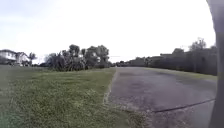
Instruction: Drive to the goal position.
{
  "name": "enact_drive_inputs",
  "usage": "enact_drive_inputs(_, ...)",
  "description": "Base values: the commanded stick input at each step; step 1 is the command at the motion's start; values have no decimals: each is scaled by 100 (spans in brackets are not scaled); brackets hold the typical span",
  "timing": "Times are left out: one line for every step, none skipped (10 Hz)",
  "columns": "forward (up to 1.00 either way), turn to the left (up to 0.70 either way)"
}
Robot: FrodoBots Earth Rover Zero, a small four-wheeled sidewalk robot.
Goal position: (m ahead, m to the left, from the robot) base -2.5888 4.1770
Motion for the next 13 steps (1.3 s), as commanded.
enact_drive_inputs(1, 0)
enact_drive_inputs(3, 0)
enact_drive_inputs(2, 0)
enact_drive_inputs(0, 0)
enact_drive_inputs(0, 0)
enact_drive_inputs(0, 0)
enact_drive_inputs(0, 0)
enact_drive_inputs(1, 0)
enact_drive_inputs(3, 0)
enact_drive_inputs(4, 0)
enact_drive_inputs(2, 0)
enact_drive_inputs(0, 0)
enact_drive_inputs(0, 0)
